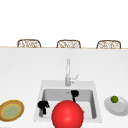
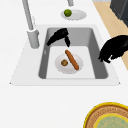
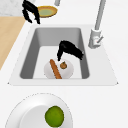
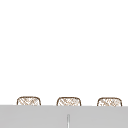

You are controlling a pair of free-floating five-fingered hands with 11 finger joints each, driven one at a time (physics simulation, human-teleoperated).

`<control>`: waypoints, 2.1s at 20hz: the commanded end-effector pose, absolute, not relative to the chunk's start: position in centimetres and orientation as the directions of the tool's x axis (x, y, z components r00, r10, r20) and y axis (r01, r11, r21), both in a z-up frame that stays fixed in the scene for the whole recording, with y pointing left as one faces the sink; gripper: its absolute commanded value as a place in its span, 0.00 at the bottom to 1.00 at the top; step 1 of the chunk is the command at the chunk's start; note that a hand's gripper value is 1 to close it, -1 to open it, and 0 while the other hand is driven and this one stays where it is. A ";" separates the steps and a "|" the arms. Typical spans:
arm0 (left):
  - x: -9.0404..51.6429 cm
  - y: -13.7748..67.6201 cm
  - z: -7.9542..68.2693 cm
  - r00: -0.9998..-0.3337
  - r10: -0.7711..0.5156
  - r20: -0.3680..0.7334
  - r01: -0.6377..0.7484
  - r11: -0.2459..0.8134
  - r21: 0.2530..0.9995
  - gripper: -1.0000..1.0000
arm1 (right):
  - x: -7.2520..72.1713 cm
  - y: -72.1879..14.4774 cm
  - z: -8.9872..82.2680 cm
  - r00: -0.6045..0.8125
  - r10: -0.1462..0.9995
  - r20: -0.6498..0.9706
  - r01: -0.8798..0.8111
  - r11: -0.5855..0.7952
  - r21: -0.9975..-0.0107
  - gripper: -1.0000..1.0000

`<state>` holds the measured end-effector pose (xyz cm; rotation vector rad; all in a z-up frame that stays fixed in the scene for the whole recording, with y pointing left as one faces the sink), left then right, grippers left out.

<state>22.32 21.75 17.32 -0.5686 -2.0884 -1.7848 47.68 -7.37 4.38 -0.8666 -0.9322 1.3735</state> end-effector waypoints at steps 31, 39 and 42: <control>22.3 21.7 17.3 -0.864 0.083 0.496 0.503 0.133 0.854 0.50 | 48.1 -11.5 22.6 -0.156 0.987 0.047 -0.019 0.045 -0.999 0.00; 22.3 21.7 17.3 -0.864 0.083 0.496 0.503 0.133 0.854 0.50 | 53.5 -11.6 23.7 -0.142 0.988 0.064 -0.137 0.044 -0.990 0.00; 22.3 21.7 17.3 -0.864 0.083 0.496 0.503 0.133 0.854 0.50 | 54.9 -12.7 23.5 -0.167 0.983 0.077 -0.120 0.057 -0.991 0.00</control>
